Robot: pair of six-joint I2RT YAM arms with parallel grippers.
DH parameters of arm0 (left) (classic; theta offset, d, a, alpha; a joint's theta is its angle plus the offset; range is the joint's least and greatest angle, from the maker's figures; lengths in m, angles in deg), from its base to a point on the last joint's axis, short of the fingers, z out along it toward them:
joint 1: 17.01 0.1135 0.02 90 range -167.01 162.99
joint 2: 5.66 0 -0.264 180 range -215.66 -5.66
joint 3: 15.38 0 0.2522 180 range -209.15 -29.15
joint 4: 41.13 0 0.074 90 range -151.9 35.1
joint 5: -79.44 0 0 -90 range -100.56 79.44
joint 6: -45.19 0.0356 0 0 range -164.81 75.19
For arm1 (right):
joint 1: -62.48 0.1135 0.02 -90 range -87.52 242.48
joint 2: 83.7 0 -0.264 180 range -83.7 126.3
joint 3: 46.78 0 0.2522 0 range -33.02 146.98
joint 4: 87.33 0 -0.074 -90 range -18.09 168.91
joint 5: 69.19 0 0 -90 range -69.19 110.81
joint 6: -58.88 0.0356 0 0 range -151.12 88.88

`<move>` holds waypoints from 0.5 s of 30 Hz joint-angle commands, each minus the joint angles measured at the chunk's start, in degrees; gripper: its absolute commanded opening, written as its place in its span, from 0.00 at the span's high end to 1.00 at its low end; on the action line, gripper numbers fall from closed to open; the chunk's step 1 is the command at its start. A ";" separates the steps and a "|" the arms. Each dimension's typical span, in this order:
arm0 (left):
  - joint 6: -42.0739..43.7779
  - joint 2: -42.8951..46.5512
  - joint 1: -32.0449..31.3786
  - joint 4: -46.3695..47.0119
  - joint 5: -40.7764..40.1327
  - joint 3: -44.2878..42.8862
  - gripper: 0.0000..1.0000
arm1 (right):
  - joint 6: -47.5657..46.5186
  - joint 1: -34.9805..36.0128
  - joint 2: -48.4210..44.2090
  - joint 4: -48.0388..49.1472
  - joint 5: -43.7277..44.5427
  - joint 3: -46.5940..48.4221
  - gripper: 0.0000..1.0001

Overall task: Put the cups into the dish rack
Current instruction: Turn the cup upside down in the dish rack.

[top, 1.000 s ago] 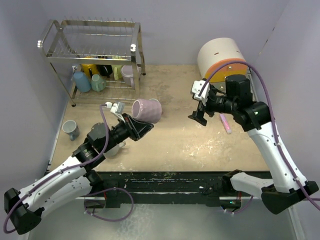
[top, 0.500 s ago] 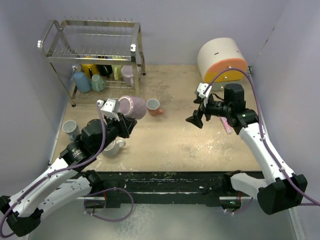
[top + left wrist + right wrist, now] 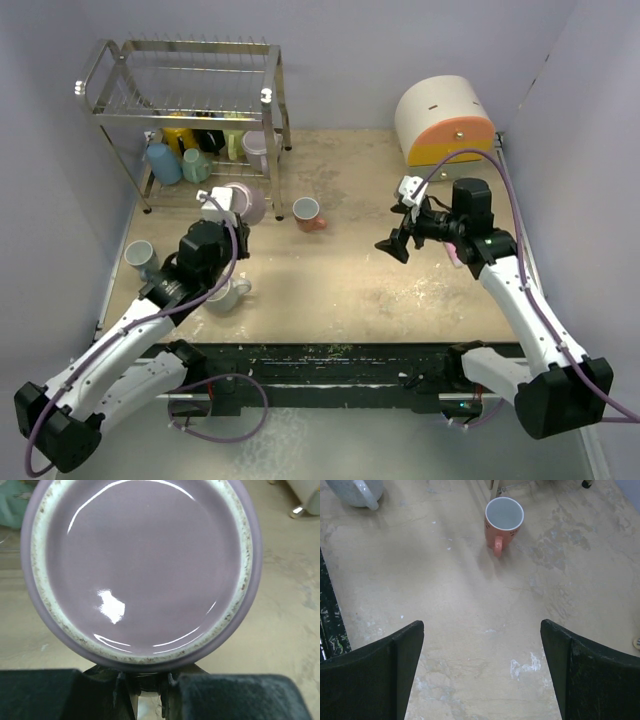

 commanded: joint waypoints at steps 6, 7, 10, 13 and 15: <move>2.28 -7.94 11.52 20.89 8.13 1.97 1.00 | -1.60 -0.43 -2.13 2.59 1.72 -0.45 0.00; 2.43 -9.11 12.32 22.03 8.45 1.97 1.00 | -1.68 -0.43 -1.98 2.57 1.85 -0.45 0.00; 2.25 -12.40 15.39 25.16 10.29 1.89 1.00 | -2.01 -0.56 -1.78 2.58 2.53 -0.52 0.00; 0.73 -16.45 19.73 27.70 14.12 1.34 1.00 | -2.18 -0.56 -1.86 2.56 2.87 -0.54 0.00; -0.70 -19.35 22.86 29.33 17.00 0.45 1.00 | -2.27 -0.60 -1.63 2.71 2.38 -0.62 0.00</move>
